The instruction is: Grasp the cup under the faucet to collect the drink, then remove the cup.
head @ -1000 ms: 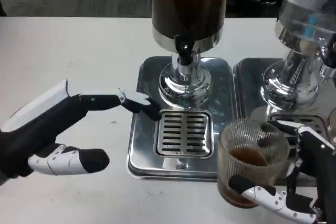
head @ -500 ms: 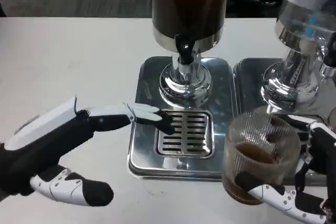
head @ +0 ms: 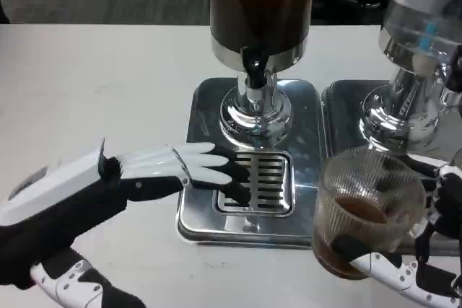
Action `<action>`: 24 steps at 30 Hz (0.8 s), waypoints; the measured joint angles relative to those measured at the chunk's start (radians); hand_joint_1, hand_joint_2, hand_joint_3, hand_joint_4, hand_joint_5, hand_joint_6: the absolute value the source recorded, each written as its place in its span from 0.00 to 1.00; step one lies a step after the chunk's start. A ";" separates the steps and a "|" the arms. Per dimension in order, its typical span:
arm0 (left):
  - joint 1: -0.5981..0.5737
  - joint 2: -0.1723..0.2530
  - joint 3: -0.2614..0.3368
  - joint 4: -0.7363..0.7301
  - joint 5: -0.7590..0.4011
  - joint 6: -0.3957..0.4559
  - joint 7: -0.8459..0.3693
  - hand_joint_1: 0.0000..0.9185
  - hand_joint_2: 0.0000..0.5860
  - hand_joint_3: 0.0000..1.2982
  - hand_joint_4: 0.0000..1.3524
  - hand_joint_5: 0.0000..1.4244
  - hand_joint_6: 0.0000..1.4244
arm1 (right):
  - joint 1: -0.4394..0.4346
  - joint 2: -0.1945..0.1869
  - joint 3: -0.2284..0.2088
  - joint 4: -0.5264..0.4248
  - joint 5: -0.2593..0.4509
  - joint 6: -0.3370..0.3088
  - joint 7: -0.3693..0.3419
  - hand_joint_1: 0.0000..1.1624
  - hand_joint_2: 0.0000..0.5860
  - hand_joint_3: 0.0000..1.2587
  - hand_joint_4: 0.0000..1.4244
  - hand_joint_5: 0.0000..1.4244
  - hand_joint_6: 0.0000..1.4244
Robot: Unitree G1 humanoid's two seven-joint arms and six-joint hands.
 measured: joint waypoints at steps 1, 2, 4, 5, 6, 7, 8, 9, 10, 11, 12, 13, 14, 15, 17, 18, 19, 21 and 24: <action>0.001 0.001 0.000 -0.002 0.000 -0.001 0.000 0.00 0.08 0.23 0.12 0.08 0.09 | 0.003 0.000 0.000 -0.003 0.000 0.000 0.001 0.90 0.19 0.73 0.68 0.76 0.94; 0.002 0.006 0.000 -0.004 0.000 -0.003 0.000 0.00 0.08 0.23 0.11 0.07 0.08 | 0.007 0.000 -0.001 -0.008 0.000 0.000 0.002 0.90 0.19 0.73 0.68 0.76 0.94; 0.004 0.014 0.000 -0.004 0.000 -0.010 0.000 0.00 0.08 0.22 0.08 0.06 0.05 | 0.010 0.000 -0.002 -0.019 0.001 0.000 0.003 0.90 0.20 0.73 0.68 0.76 0.94; 0.005 0.018 0.000 -0.005 0.000 -0.018 0.000 0.00 0.08 0.21 0.08 0.06 0.05 | 0.010 0.001 -0.002 -0.024 0.001 0.000 0.004 0.90 0.20 0.74 0.68 0.76 0.94; 0.005 0.021 0.000 -0.005 0.000 -0.022 0.000 0.00 0.08 0.21 0.08 0.05 0.04 | 0.011 0.001 -0.003 -0.027 0.002 0.000 0.004 0.90 0.20 0.74 0.69 0.76 0.94; 0.006 0.025 -0.001 -0.005 0.001 -0.030 0.000 0.00 0.08 0.21 0.07 0.05 0.04 | 0.011 0.001 -0.004 -0.029 0.003 0.000 0.005 0.90 0.20 0.74 0.69 0.76 0.94; 0.006 0.029 -0.003 -0.005 0.001 -0.041 -0.001 0.00 0.08 0.20 0.07 0.04 0.04 | 0.012 0.001 -0.004 -0.031 0.003 0.000 0.006 0.91 0.20 0.74 0.69 0.76 0.94; 0.005 0.032 -0.004 -0.006 0.001 -0.050 -0.004 0.00 0.08 0.18 0.04 0.03 0.03 | 0.012 0.001 -0.004 -0.032 0.003 0.000 0.007 0.91 0.20 0.74 0.69 0.76 0.94; 0.005 0.035 -0.007 -0.006 0.001 -0.056 -0.005 0.00 0.09 0.16 0.03 0.02 0.02 | 0.013 0.001 -0.004 -0.032 0.003 0.000 0.008 0.91 0.20 0.74 0.69 0.76 0.94; 0.005 0.041 -0.012 -0.006 0.002 -0.065 -0.007 0.00 0.09 0.14 0.01 0.01 0.01 | 0.013 0.001 -0.005 -0.032 0.003 0.000 0.009 0.91 0.20 0.74 0.69 0.76 0.94; 0.005 0.049 -0.019 -0.006 0.002 -0.074 -0.009 0.00 0.09 0.14 0.00 0.01 0.01 | 0.013 0.001 -0.006 -0.032 0.003 0.000 0.010 0.91 0.20 0.74 0.69 0.76 0.94; 0.005 0.055 -0.025 -0.006 0.002 -0.079 -0.011 0.00 0.09 0.13 0.00 0.00 0.00 | 0.013 0.001 -0.006 -0.032 0.003 0.000 0.010 0.91 0.20 0.74 0.69 0.76 0.94; 0.005 0.062 -0.030 -0.006 0.002 -0.086 -0.014 0.00 0.09 0.12 0.00 0.00 0.00 | 0.013 0.001 -0.007 -0.032 0.003 0.000 0.010 0.91 0.20 0.74 0.69 0.76 0.94; 0.005 0.071 -0.037 -0.006 0.003 -0.095 -0.017 0.00 0.09 0.10 0.00 0.00 0.00 | 0.013 0.001 -0.008 -0.032 0.004 0.000 0.010 0.91 0.20 0.74 0.69 0.76 0.94; 0.004 0.090 -0.047 -0.006 0.003 -0.118 -0.025 0.00 0.09 0.09 0.00 0.00 0.00 | 0.013 0.001 -0.010 -0.032 0.005 0.000 0.010 0.91 0.20 0.74 0.69 0.76 0.94; 0.003 0.103 -0.051 -0.006 0.003 -0.129 -0.030 0.00 0.09 0.08 0.00 0.00 0.00 | 0.013 0.001 -0.011 -0.032 0.005 0.000 0.010 0.91 0.20 0.74 0.69 0.76 0.94; 0.002 0.109 -0.056 -0.006 0.003 -0.133 -0.030 0.00 0.10 0.08 0.00 0.00 0.00 | 0.013 0.001 -0.011 -0.032 0.005 0.000 0.010 0.91 0.20 0.74 0.69 0.76 0.94; -0.001 0.118 -0.072 -0.006 0.003 -0.150 -0.030 0.00 0.10 0.08 0.00 0.00 0.00 | 0.011 0.001 -0.012 -0.032 0.005 0.000 0.010 0.91 0.20 0.74 0.69 0.76 0.94; -0.002 0.134 -0.078 -0.006 0.003 -0.162 -0.030 0.00 0.10 0.08 0.00 0.00 0.00 | 0.010 0.002 -0.012 -0.032 0.005 0.000 0.010 0.91 0.20 0.74 0.69 0.76 0.94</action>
